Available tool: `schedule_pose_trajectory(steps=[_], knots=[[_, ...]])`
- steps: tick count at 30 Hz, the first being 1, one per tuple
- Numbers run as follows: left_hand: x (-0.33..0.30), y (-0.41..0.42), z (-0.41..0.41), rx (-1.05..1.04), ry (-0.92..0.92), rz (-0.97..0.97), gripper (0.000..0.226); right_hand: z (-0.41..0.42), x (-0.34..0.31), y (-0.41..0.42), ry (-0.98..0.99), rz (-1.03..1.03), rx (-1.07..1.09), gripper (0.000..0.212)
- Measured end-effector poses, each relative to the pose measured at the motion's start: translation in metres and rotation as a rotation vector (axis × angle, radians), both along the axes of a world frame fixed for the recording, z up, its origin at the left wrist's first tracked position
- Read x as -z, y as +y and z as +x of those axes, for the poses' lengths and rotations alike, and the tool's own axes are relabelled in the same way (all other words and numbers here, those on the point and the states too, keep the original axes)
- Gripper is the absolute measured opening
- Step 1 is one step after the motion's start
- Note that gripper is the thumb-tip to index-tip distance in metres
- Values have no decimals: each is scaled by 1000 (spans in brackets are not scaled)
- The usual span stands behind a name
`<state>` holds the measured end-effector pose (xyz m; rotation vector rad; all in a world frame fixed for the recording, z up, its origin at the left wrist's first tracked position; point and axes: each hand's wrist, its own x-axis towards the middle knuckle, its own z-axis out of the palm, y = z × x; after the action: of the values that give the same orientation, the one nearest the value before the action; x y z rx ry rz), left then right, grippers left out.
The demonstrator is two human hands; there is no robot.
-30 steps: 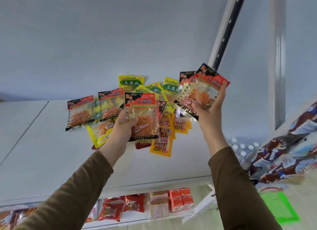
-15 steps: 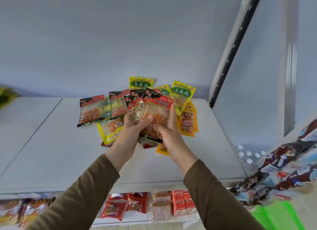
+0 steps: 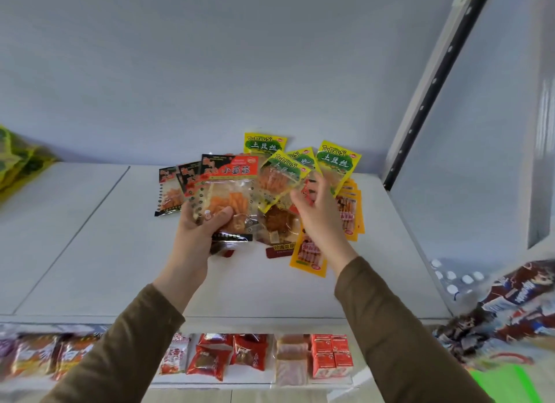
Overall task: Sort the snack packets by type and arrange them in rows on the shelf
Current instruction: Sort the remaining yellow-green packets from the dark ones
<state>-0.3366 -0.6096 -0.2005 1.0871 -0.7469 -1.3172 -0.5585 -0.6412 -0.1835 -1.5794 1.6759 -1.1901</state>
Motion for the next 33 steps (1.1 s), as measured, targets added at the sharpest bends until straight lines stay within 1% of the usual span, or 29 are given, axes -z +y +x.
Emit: schedule_pose_trajectory(steps=[2,3,4,6,9,10,12,14,16,18,20,22,24,25,27,30,31,33], knots=[[-1,-1,8,-19,22,3,69,-18,2,-17,260,-9,128,74],[-1,-1,10,-25,25,3,73,-24,2,-24,320,23,151,78],[-1,-2,12,-27,24,2,76,-27,2,-29,322,61,152,83],[1,-2,12,-27,21,10,79,-28,5,-39,231,115,126,90],[4,-2,11,-24,34,26,76,-24,11,-50,47,108,79,85],[5,-2,10,-23,35,34,75,-23,10,-52,1,72,80,83],[6,-4,10,-19,39,50,73,-22,3,-53,-25,-31,99,74],[7,-6,11,-18,54,71,68,-27,-11,-54,-35,-134,120,60],[9,-7,13,-25,61,86,58,-35,-30,-52,-64,-245,107,43],[9,-9,16,-18,67,96,50,-45,-54,-47,-10,-365,94,29],[9,-11,16,8,80,109,49,-54,-79,-40,5,-459,66,24],[8,-10,12,44,99,125,46,-59,-100,-34,-76,-497,-28,22],[6,-10,7,84,111,146,38,-59,-114,-30,-165,-439,-163,21],[4,-9,4,97,128,168,36,-58,-118,-31,-189,-372,-234,21],[0,-7,-1,136,183,218,40,-51,-119,-36,-175,-205,-382,24],[-4,-5,-8,210,258,234,56,-36,-108,-46,-70,63,-564,23],[-4,-5,-8,246,291,232,63,-30,-103,-49,2,136,-590,24],[-4,-1,-9,354,333,230,77,-19,-90,-56,209,206,-606,24]])
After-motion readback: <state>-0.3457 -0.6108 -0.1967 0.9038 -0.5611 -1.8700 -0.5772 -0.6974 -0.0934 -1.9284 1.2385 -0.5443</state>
